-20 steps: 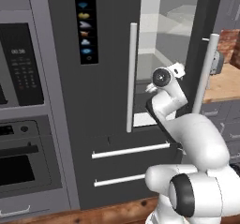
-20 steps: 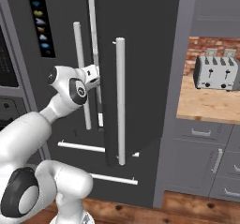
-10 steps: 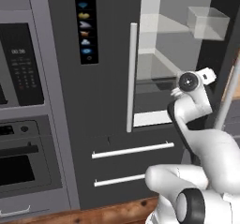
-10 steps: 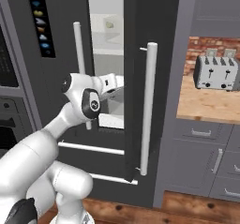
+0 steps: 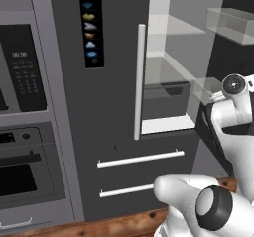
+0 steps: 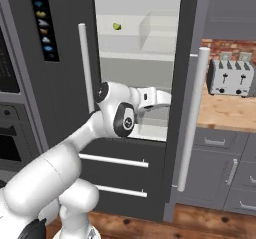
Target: There is a bowl on the dining counter. Grab a lemon wedge from the fridge and place it in the bowl. Then get the liquor bottle and glass cup from the cabinet and place them next to the bowl.
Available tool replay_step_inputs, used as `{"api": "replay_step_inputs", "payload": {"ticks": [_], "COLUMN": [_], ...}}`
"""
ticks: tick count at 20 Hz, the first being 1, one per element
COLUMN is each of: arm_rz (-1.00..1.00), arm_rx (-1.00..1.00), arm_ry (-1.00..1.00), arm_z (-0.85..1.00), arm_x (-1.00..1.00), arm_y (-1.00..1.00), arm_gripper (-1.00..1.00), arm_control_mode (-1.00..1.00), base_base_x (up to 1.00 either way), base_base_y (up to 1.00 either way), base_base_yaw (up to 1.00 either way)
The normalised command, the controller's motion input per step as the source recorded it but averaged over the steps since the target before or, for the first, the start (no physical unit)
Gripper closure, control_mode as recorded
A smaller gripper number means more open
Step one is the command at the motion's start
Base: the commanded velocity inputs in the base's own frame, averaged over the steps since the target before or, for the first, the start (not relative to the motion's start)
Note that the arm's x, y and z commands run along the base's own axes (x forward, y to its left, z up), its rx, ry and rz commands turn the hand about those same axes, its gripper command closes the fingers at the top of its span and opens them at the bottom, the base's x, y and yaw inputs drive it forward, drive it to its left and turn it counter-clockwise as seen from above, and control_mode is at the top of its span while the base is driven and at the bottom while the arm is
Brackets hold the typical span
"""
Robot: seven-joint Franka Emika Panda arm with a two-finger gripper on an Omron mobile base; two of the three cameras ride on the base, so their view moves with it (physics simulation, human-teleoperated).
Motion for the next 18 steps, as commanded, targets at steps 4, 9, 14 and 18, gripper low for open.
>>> {"api": "replay_step_inputs", "payload": {"ticks": [4, 9, 14, 18], "arm_rz": [-0.12, 0.00, 0.06, 0.05], "arm_rx": [0.13, 0.10, 0.11, 0.19], "arm_ry": [0.03, -0.02, -0.10, -0.08], "arm_z": [0.00, 0.00, 0.00, 0.00], "arm_x": [0.01, -0.08, -0.47, -0.24], "arm_y": [-0.81, -0.29, 0.42, 0.91], "arm_gripper": [-1.00, -1.00, -1.00, -1.00], "arm_control_mode": [-1.00, -1.00, -1.00, -1.00], "base_base_x": [0.00, 0.00, 0.00, 0.00], "base_base_y": [0.00, 0.00, 0.00, 0.00], "base_base_yaw": [0.00, 0.00, 0.00, 0.00]}}
